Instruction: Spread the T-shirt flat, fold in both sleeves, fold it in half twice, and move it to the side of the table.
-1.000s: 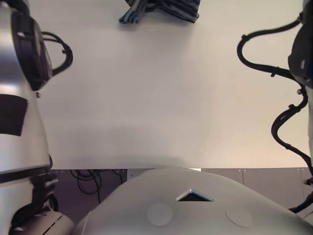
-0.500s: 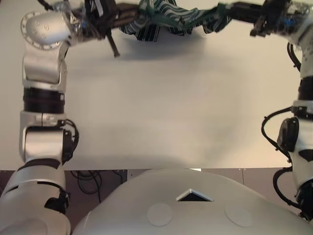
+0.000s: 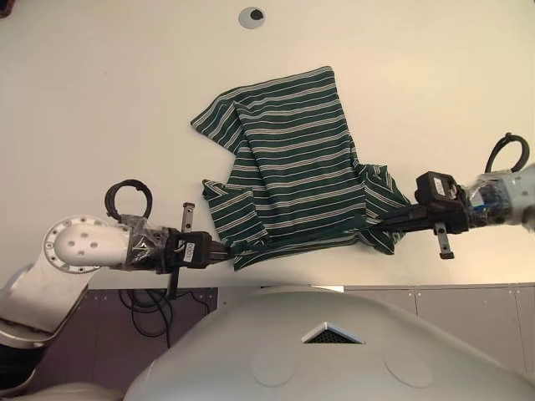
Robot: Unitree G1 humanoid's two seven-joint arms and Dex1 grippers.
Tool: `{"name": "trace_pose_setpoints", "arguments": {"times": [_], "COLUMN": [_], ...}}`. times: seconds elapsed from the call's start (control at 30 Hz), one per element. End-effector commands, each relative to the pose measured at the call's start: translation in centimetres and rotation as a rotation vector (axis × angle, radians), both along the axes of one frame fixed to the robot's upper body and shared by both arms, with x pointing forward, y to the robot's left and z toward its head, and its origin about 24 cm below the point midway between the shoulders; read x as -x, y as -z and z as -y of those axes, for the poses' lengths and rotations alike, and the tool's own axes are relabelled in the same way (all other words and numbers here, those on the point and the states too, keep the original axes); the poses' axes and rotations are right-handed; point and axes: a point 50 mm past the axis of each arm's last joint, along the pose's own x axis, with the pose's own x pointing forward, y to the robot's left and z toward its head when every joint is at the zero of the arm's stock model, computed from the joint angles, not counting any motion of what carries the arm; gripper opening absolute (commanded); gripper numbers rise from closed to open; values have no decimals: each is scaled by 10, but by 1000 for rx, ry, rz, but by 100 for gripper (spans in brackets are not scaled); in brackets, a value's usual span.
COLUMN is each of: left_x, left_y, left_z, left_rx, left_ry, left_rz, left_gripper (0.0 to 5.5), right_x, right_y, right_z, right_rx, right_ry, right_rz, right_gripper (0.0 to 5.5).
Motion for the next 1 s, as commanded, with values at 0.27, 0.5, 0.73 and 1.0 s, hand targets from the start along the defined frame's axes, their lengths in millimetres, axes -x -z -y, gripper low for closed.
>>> {"name": "trace_pose_setpoints", "arguments": {"times": [0.27, 0.5, 0.73, 1.0], "left_x": [17, -7, -99, -174], "left_y": [-9, -26, -50, 26], "left_z": [12, -6, -37, -47], "left_rx": [37, 53, 141, -30], "left_ry": [4, -50, -341, -682], "left_rz": [-43, -146, 30, 264], "left_gripper": [131, 131, 131, 131], "right_x": [7, -23, -80, -113], "right_y": [-27, -56, -47, 9], "right_z": [-6, -9, -7, -32], "right_rx": [-14, -101, -202, -144], "right_ry": [-71, -36, 168, 467], "right_rz": [-69, -19, 133, 279], "right_gripper": [105, 105, 105, 105]}}
